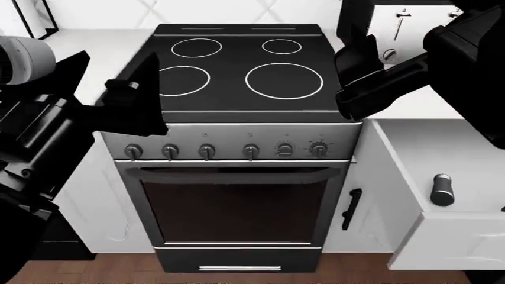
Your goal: Pick and place the shaker into the drawer. Then close the cabinet.
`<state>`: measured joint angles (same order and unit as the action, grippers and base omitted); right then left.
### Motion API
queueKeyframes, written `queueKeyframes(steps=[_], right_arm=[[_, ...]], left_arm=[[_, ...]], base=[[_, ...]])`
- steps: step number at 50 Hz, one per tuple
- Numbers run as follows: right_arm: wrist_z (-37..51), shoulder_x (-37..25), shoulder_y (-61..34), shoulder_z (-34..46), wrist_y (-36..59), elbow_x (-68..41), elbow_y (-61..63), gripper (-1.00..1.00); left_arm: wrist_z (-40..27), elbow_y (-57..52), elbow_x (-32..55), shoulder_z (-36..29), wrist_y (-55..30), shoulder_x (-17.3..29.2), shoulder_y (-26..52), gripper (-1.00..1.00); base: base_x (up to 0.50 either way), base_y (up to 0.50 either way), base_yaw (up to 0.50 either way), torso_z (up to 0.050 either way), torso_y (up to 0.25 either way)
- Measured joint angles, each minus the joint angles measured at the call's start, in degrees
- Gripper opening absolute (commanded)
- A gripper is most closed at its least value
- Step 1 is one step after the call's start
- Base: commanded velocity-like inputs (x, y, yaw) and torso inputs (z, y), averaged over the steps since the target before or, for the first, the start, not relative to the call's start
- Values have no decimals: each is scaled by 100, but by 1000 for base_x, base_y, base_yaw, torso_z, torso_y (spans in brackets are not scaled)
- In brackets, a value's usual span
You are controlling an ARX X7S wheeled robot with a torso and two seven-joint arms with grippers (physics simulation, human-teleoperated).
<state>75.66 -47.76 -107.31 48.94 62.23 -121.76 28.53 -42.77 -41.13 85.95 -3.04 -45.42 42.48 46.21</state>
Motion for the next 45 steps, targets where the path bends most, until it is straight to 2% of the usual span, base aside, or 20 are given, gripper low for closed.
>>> queueKeyframes(steps=[12,19,25,32,38,45], right_arm=[[-119,-84,299,-61,-175,211,144,100],[-624,-117,1293,-193,-769,1061,288,100],[-1325,-75,2854,-197,-1874,2555,25,100],[-2075,113,4392,-75,-3191,4182,-639,100],[-3069,499,5341,-28,-4321,5024,-1518,100],[-4263,1226,6084,-57,-5502,5611,-3147,100]], left_arm=[[-22,-111,-30,-57,-10,4,-107,100],[144,-265,-404,-198,78,-157,-612,100],[639,-17,-1708,-606,675,-687,-1504,100],[1134,855,-3576,-1210,1727,-1322,-2267,100],[1532,2026,-4501,-1593,2342,-1807,-2530,100],[1798,3760,-5475,-1972,3177,-2403,-2520,100]], base=[[-187,500,0,0,0],[0,71,0,0,0],[0,0,0,0,0],[0,0,0,0,0],[0,0,0,0,0],[0,0,0,0,0]])
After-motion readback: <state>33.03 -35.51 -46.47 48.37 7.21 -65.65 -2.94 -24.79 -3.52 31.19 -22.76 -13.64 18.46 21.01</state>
